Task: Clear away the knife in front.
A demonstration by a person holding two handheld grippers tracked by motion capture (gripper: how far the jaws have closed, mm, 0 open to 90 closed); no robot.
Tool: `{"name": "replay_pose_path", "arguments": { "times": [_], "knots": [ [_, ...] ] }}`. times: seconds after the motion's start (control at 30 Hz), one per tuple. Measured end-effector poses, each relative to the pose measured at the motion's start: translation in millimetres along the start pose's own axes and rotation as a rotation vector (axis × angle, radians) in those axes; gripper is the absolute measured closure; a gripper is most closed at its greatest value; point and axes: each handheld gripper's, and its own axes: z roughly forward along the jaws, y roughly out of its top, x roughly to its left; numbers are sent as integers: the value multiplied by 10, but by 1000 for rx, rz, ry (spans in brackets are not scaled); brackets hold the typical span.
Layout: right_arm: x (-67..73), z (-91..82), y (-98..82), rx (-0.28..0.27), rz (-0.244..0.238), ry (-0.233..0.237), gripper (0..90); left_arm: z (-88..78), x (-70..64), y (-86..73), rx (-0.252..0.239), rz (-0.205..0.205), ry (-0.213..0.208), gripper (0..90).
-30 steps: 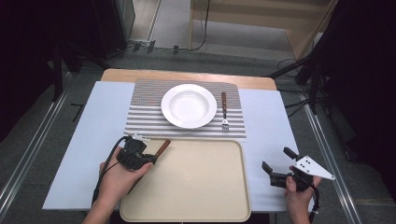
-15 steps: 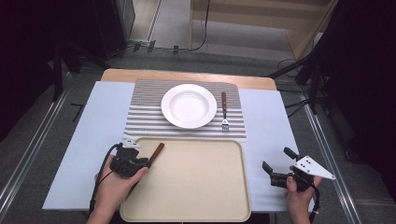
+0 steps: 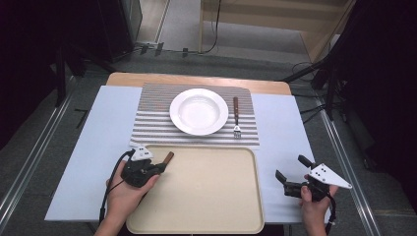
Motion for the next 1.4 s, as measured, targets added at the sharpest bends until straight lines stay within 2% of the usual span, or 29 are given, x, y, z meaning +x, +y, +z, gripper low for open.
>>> {"name": "replay_pose_path", "arguments": {
  "times": [0.1,0.2,0.3,0.5,0.57,0.83,1.0,1.1,1.17,1.2,1.23,1.27,1.3,1.33,1.37,1.4],
  "knots": [
    [-2,2,-2,1,1,1,0,37,11,-31,13,4,18,897],
    [-7,7,-4,3,2,4,0,31,41,-78,9,-7,21,897],
    [-12,12,-6,5,6,6,0,39,88,-130,25,-10,19,897],
    [-10,16,-8,9,6,2,0,-65,179,-213,31,-11,2,897],
    [-9,18,-9,11,6,0,0,-107,209,-247,34,-15,8,897],
    [-12,35,-17,16,10,-2,0,-182,347,-302,26,-45,11,897],
    [-12,31,-18,17,11,-1,0,-183,346,-305,24,-45,13,897],
    [-9,30,-16,17,6,-1,0,-195,349,-314,1,-47,8,888],
    [-8,29,-15,17,5,-1,0,-219,366,-310,-25,-61,-14,815],
    [-9,29,-15,16,6,0,0,-239,364,-302,-44,-62,-6,780],
    [-13,32,-16,14,4,2,0,-259,356,-295,-64,-55,9,685],
    [-13,32,-16,14,4,2,0,-280,355,-291,-86,-50,8,685],
    [-12,34,-16,15,3,2,0,-323,361,-287,-130,-60,9,582],
    [-12,34,-16,15,3,2,0,-323,361,-287,-130,-60,9,530],
    [-12,35,-16,15,2,4,0,-362,384,-284,-167,-72,4,470],
    [-12,35,-16,15,2,4,0,-362,384,-284,-167,-72,4,435]
  ]
}}
